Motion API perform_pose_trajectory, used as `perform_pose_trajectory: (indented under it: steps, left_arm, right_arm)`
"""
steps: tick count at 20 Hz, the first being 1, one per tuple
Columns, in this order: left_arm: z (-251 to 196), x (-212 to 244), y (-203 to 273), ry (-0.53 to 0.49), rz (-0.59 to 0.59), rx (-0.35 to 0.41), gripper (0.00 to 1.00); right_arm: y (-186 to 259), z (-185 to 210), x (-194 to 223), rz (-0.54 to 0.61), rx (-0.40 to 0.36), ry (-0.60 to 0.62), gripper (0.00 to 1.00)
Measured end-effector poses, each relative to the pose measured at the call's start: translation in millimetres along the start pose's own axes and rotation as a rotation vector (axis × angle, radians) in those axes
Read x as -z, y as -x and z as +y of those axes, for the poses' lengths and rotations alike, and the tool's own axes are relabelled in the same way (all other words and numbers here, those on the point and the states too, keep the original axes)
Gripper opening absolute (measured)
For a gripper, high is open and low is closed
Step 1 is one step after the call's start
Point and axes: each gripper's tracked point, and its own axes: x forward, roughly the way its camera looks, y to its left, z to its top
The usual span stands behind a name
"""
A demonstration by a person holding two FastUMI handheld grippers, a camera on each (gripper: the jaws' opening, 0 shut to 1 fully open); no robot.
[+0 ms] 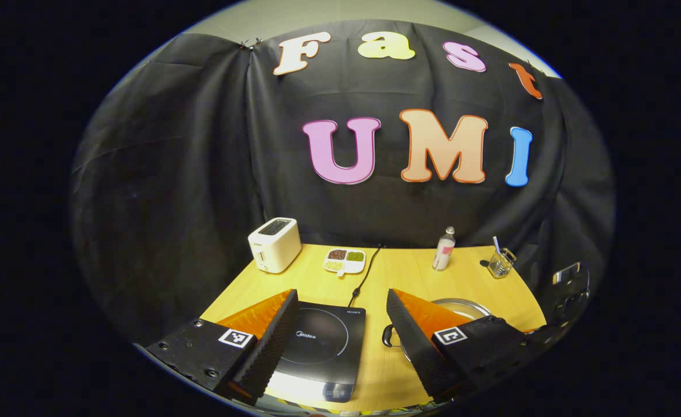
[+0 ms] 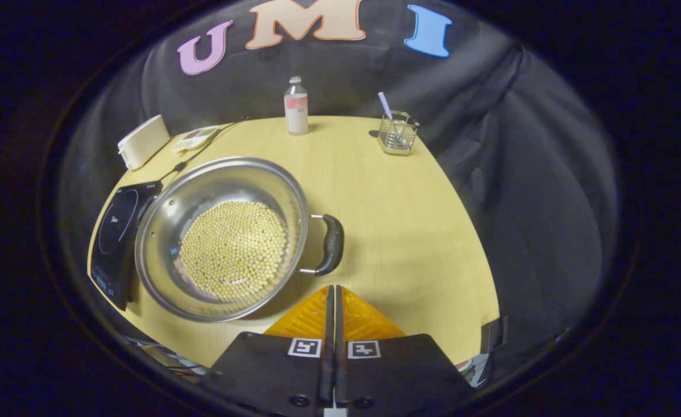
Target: First push the handle of the pot to place it horizontally, then grasp the pot with both hands and set it on the induction cooktop.
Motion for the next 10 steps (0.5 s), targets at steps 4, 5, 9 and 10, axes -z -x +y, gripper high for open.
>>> perform_pose_trajectory:
  steps: [4, 5, 9, 10]
  left_arm:
    - [-21, 21, -17, -0.018, 0.061, 0.058, 1.00]
    - [-27, 26, -21, -0.010, 0.081, 0.080, 1.00]
    - [-60, 58, -41, 0.049, 0.198, 0.179, 0.98]
    - [-65, 64, -46, 0.057, 0.229, 0.198, 0.99]
  right_arm:
    - [11, -2, -21, -0.056, -0.014, -0.031, 0.10]
    - [17, -3, -26, -0.069, -0.018, -0.042, 0.10]
    - [18, -2, -36, -0.116, -0.038, -0.090, 0.37]
    - [18, -1, -38, -0.125, -0.041, -0.096, 0.41]
